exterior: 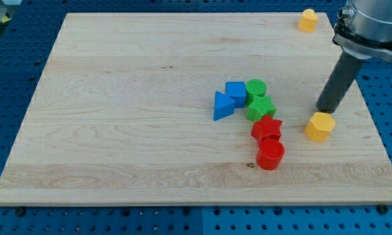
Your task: Place your arm at the bottom right side of the board
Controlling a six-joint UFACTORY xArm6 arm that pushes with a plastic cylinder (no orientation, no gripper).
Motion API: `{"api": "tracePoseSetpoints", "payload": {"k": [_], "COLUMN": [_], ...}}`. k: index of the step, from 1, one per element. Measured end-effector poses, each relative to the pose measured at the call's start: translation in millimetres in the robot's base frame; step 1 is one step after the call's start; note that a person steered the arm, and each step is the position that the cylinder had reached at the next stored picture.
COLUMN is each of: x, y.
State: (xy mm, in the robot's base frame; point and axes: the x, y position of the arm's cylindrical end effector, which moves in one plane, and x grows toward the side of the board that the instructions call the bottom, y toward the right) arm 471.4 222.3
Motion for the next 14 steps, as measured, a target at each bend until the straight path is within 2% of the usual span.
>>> {"api": "tracePoseSetpoints", "payload": {"k": [2, 3, 5, 7, 12, 13, 14], "x": [26, 51, 60, 92, 119, 123, 105], "y": [34, 39, 39, 39, 39, 13, -20]}}
